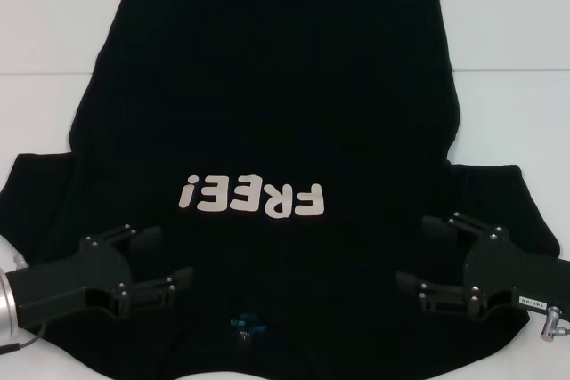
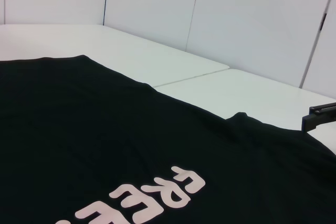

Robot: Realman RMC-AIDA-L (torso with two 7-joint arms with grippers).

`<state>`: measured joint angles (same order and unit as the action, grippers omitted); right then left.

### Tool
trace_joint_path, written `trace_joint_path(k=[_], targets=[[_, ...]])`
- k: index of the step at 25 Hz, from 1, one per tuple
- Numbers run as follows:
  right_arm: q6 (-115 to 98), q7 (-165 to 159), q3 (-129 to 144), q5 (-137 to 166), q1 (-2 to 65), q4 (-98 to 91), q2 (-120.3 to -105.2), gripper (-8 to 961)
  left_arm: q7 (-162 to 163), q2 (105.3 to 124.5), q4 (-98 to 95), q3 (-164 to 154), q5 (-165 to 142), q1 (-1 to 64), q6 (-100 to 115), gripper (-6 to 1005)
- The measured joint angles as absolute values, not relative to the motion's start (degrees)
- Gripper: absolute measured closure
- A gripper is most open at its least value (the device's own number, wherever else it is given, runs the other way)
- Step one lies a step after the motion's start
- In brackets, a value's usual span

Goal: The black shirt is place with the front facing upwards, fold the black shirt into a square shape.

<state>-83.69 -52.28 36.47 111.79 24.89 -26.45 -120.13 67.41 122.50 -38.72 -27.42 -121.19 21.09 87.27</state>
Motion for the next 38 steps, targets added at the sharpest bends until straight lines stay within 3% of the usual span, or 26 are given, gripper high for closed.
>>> trace_joint_path(k=[14, 18, 20, 21, 27, 38], targets=[[-83.64, -52.36, 36.57, 111.79, 24.97, -26.46, -120.14, 9, 80.55, 121.94, -38.83, -24.04, -121.20, 22.00, 87.32, 152], [-83.61, -52.55, 36.54, 111.80, 24.95, -26.46, -120.09, 8, 101.19, 118.69, -38.65, -23.10, -121.41, 23.32, 87.58, 152], [-83.58, -52.59, 36.52, 111.80, 24.95, -26.46, -120.04, 8, 115.75, 115.04, -38.45, -23.57, -121.95, 24.36, 87.49, 152], [-83.58, -52.59, 36.52, 111.80, 24.97, -26.45, -120.04, 8, 115.75, 115.04, -38.45, -23.57, -121.95, 24.36, 87.49, 153], [-83.58, -52.71, 36.87, 111.79, 25.21, -26.37, -120.13, 8, 138.85, 110.06, -38.20, -24.07, -125.89, 25.34, 82.04, 153], [-83.57, -52.73, 36.75, 111.80, 25.80, -25.75, -120.03, 9, 146.09, 107.87, -36.59, -23.73, -129.22, 25.11, 74.52, 154]])
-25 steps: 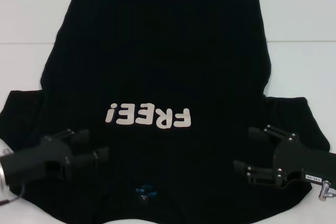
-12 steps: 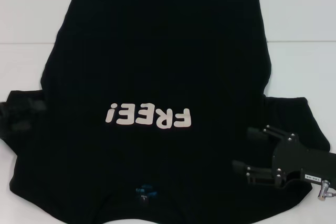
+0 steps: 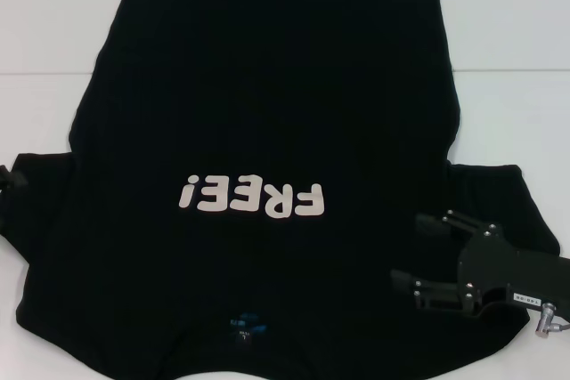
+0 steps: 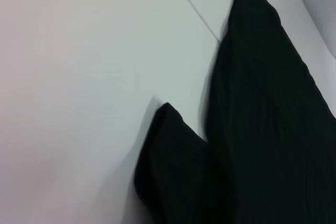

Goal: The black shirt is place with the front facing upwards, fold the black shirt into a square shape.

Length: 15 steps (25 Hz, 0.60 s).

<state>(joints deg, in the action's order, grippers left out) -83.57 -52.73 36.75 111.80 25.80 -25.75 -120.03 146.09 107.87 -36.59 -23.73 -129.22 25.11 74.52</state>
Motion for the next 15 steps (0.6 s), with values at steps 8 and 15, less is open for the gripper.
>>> trace_joint_path(k=[8, 15], targets=[[-83.58, -52.82, 36.65, 111.80, 25.82, -25.75, -120.01, 9, 146.65, 107.73, -36.22, -22.78, -130.50, 24.88, 74.54, 155], [-83.63, -52.82, 36.58, 111.80, 25.39, -25.75, -120.05, 8, 146.76, 107.48, -36.41, -22.54, -130.51, 24.35, 74.96, 156]])
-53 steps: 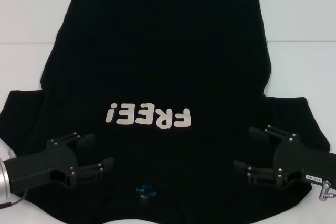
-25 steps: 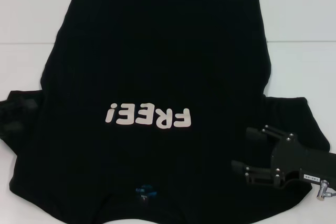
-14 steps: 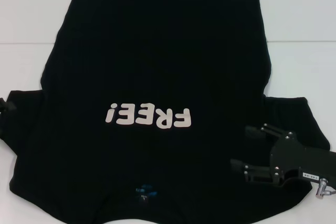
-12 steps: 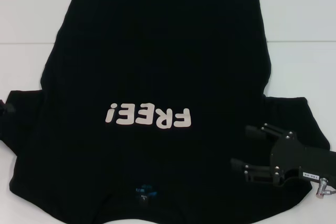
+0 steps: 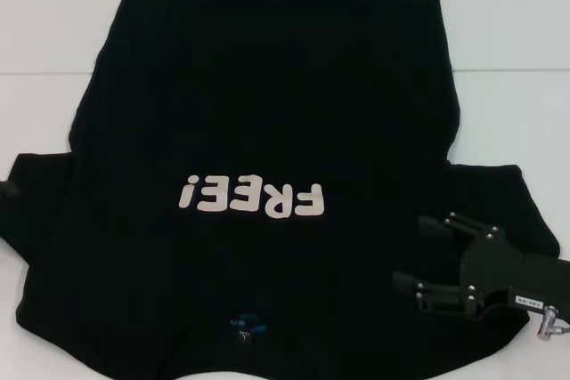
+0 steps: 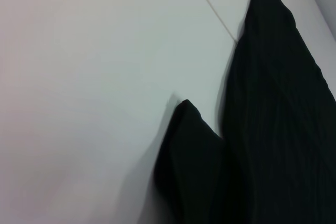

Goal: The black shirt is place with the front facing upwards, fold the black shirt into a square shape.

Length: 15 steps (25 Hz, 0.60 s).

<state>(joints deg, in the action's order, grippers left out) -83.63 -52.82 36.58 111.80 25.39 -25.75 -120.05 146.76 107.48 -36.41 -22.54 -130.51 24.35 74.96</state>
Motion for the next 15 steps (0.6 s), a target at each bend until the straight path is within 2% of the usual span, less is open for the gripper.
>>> trace_joint_path(k=[7, 15], targets=[[-83.88, -52.82, 36.50, 111.79, 25.19, -25.75, -120.05, 8, 146.40, 107.15, -36.27, -21.96, -130.59, 23.69, 73.89, 155], [-83.93, -52.82, 36.49, 111.80, 25.17, -25.75, -120.05, 8, 145.46, 107.74, -34.05, -22.55, -130.60, 24.01, 71.19, 155]])
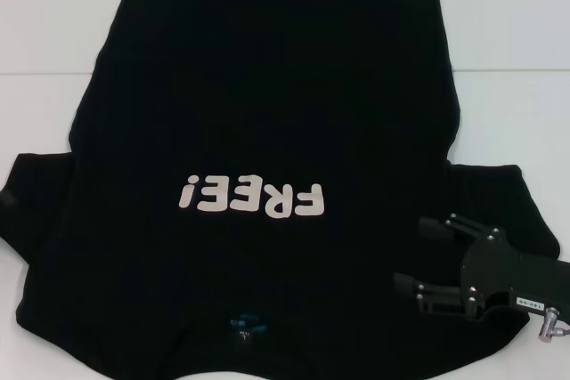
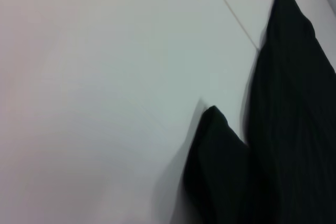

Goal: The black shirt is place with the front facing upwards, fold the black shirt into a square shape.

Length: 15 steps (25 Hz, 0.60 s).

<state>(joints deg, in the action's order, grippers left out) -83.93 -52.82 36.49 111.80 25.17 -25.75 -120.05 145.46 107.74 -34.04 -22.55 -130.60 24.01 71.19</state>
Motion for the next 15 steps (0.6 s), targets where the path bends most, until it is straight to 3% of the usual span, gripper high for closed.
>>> trace_joint_path(k=[15], targets=[[-84.02, -53.31, 36.50, 111.79, 25.41, -25.75, -120.05, 8, 144.19, 108.34, -32.11, -22.59, -130.60, 25.48, 68.16, 156]])
